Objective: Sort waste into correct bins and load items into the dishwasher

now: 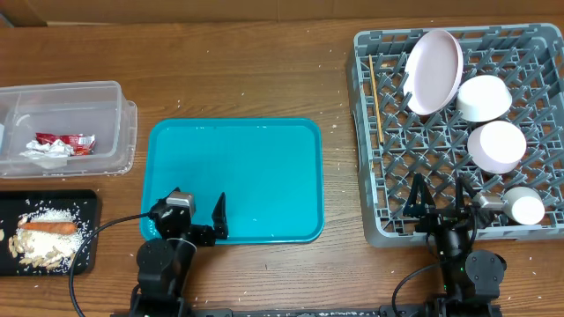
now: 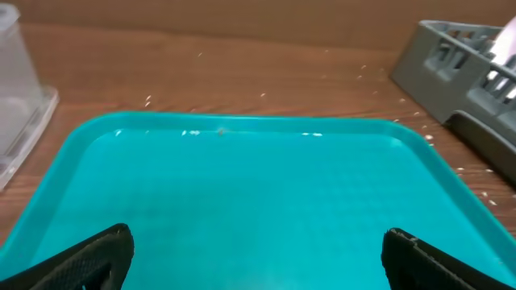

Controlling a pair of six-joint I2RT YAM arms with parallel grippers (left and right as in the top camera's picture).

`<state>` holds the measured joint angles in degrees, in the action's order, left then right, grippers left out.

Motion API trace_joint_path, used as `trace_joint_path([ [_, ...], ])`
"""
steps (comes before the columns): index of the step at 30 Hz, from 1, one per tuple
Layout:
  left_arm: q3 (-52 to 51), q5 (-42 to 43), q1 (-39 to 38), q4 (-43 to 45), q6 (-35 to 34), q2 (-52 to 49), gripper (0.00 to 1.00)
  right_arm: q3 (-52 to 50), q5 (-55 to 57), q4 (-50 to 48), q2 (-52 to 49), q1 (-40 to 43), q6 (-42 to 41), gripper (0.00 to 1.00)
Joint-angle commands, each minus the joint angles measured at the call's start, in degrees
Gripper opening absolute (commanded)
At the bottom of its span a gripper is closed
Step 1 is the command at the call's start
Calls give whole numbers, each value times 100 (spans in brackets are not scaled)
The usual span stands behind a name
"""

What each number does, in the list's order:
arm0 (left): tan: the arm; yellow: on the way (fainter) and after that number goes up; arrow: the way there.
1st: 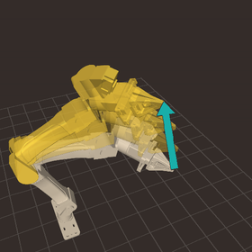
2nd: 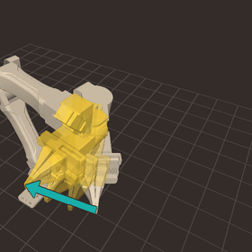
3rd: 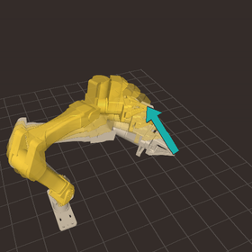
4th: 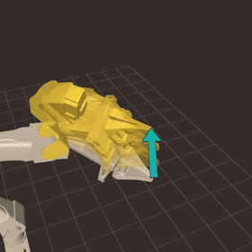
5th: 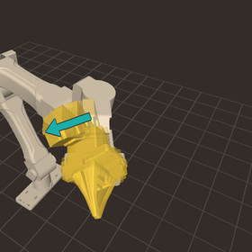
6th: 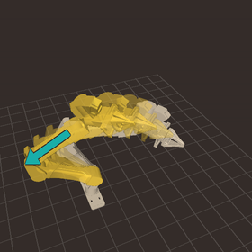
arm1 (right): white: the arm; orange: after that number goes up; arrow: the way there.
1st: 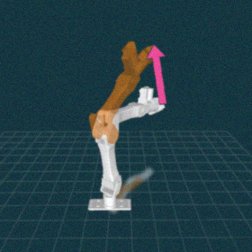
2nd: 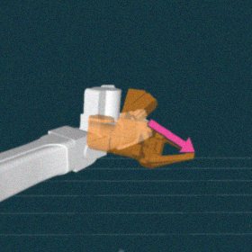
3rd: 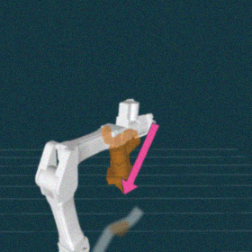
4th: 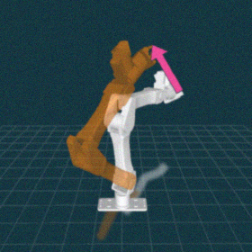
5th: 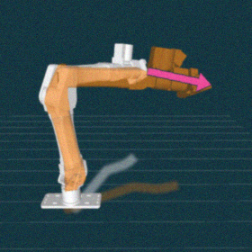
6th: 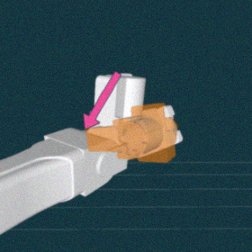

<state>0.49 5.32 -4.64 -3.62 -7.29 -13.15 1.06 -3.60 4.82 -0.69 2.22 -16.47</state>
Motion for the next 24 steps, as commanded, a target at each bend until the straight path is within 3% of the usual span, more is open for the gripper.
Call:
trace_joint_path([
  [1, -22, 26, 223, -26, -44, 114, 100, -59, 52, -20, 52, -24, 17, 100],
  [24, -22, 22, 695, -24, -44, 1296, 100, -59, 52, -20, 52, -24, 17, 100],
])
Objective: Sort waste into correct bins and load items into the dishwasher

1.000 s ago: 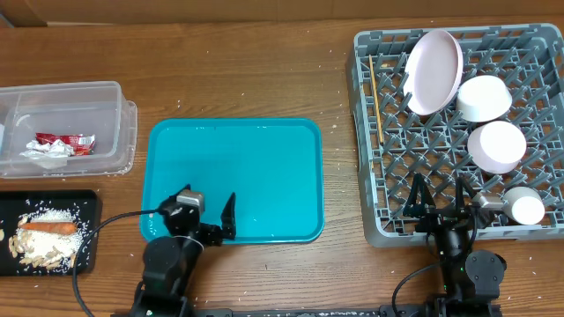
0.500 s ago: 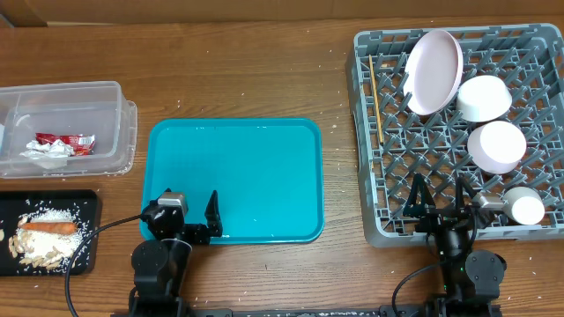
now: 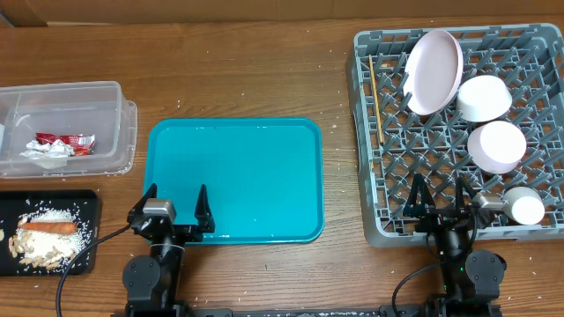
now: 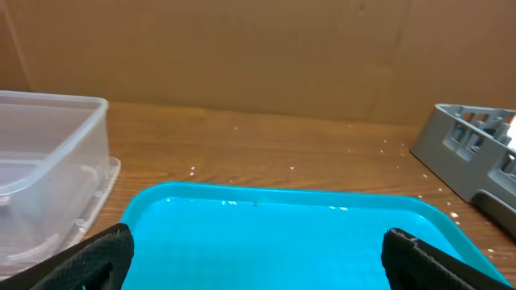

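The teal tray (image 3: 233,176) lies bare in the middle of the table. My left gripper (image 3: 174,204) stands open at its near left edge, with nothing between the fingers; the left wrist view shows the tray (image 4: 282,234) between the two black fingertips (image 4: 89,256). The grey dishwasher rack (image 3: 458,132) at the right holds a pink plate (image 3: 434,70), two white bowls (image 3: 484,97), a cup (image 3: 525,206) and chopsticks (image 3: 374,92). My right gripper (image 3: 436,195) stands open at the rack's near edge.
A clear plastic bin (image 3: 62,128) at the left holds wrappers (image 3: 55,145). A black tray (image 3: 44,231) at the near left holds rice and a carrot (image 3: 48,227). Crumbs dot the wooden table (image 3: 247,79).
My left gripper has moved left along the tray's near edge and its camera now looks more level, showing the clear bin and the far wall. The right arm has not moved.
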Controlling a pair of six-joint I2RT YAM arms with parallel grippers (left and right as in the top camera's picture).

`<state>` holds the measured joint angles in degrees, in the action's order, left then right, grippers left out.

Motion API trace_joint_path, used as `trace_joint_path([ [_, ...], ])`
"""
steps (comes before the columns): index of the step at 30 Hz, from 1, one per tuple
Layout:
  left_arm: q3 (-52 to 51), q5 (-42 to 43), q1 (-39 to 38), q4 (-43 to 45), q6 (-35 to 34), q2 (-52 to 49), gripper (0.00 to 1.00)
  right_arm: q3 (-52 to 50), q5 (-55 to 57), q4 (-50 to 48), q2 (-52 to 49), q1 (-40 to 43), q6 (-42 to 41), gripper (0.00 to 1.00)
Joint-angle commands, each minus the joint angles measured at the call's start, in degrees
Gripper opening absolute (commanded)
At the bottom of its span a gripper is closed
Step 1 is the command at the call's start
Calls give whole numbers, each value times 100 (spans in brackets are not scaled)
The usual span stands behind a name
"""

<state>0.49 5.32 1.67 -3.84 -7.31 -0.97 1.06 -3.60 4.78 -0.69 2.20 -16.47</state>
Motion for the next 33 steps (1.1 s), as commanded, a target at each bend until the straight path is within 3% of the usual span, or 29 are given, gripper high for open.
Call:
trace_joint_path([
  [1, -22, 22, 63, -2, -42, 79, 100, -59, 55, -15, 52, -22, 17, 100],
  [33, -22, 22, 496, -4, -42, 76, 100, -59, 55, -15, 52, -22, 17, 100],
])
